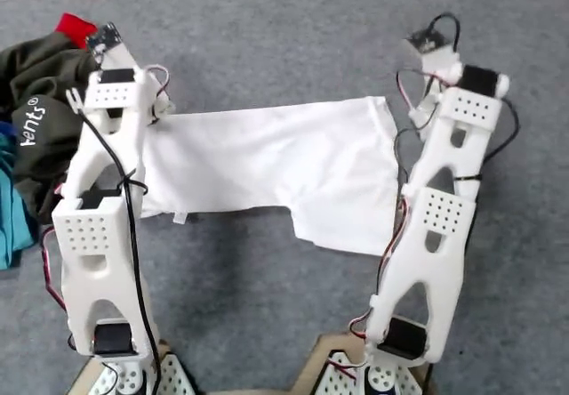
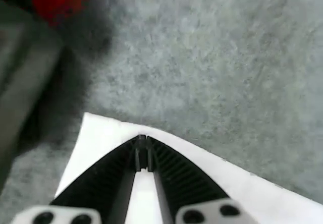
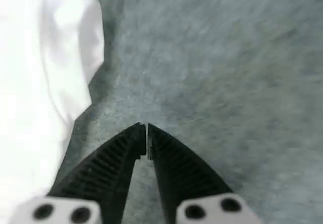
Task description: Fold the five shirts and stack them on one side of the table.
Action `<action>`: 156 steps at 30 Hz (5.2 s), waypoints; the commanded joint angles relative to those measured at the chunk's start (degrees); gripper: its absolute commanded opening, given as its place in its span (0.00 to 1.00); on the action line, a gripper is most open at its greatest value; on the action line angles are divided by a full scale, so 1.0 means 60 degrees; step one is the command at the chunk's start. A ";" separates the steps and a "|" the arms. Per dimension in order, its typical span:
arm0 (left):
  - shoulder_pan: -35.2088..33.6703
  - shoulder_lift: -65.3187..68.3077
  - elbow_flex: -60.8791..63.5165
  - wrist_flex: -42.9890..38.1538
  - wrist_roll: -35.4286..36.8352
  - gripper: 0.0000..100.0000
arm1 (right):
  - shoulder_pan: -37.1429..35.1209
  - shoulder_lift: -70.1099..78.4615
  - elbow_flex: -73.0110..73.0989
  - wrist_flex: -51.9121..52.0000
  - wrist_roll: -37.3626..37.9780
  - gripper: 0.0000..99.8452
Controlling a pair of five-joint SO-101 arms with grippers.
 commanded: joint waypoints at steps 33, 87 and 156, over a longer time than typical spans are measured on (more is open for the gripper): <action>-0.0476 -0.3736 -0.2322 0.5802 -0.3634 0.03 | -0.4278 -1.4938 2.2615 -0.5495 0.5114 0.12; -0.1458 -0.8674 1.0337 -0.1670 -0.3619 0.03 | -0.3941 -1.1099 1.8864 -0.4996 0.4777 0.01; -0.1868 -0.8762 1.0674 -0.1656 -0.3971 0.03 | -0.5084 -0.6747 1.2579 -0.5143 0.2608 0.01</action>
